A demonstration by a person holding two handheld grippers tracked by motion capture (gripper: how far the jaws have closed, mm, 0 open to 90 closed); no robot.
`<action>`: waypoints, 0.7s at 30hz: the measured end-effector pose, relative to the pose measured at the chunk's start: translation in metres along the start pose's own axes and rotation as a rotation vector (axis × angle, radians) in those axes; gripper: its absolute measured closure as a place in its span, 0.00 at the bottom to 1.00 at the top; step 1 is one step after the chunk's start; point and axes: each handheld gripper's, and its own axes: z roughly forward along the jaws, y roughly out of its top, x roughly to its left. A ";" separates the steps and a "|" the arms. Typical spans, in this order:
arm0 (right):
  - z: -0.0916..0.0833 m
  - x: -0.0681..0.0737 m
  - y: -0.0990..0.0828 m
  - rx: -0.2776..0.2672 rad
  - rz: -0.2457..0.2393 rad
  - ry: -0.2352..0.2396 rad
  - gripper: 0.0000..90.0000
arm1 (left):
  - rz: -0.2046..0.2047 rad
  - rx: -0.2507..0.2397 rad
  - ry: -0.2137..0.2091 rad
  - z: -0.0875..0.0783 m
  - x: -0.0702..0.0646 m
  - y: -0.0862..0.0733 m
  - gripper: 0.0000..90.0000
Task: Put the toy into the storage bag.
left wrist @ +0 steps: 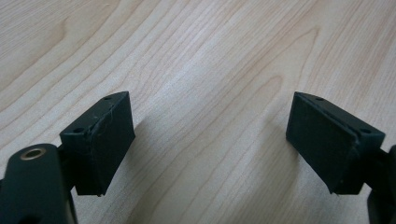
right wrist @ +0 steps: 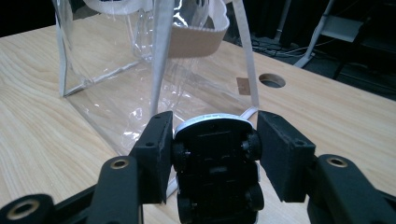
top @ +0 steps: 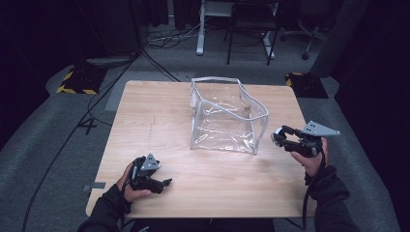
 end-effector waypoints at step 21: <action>-0.014 -0.012 0.051 -0.067 -0.012 -0.031 0.53 | -0.003 -0.001 -0.001 0.000 0.000 0.000 0.17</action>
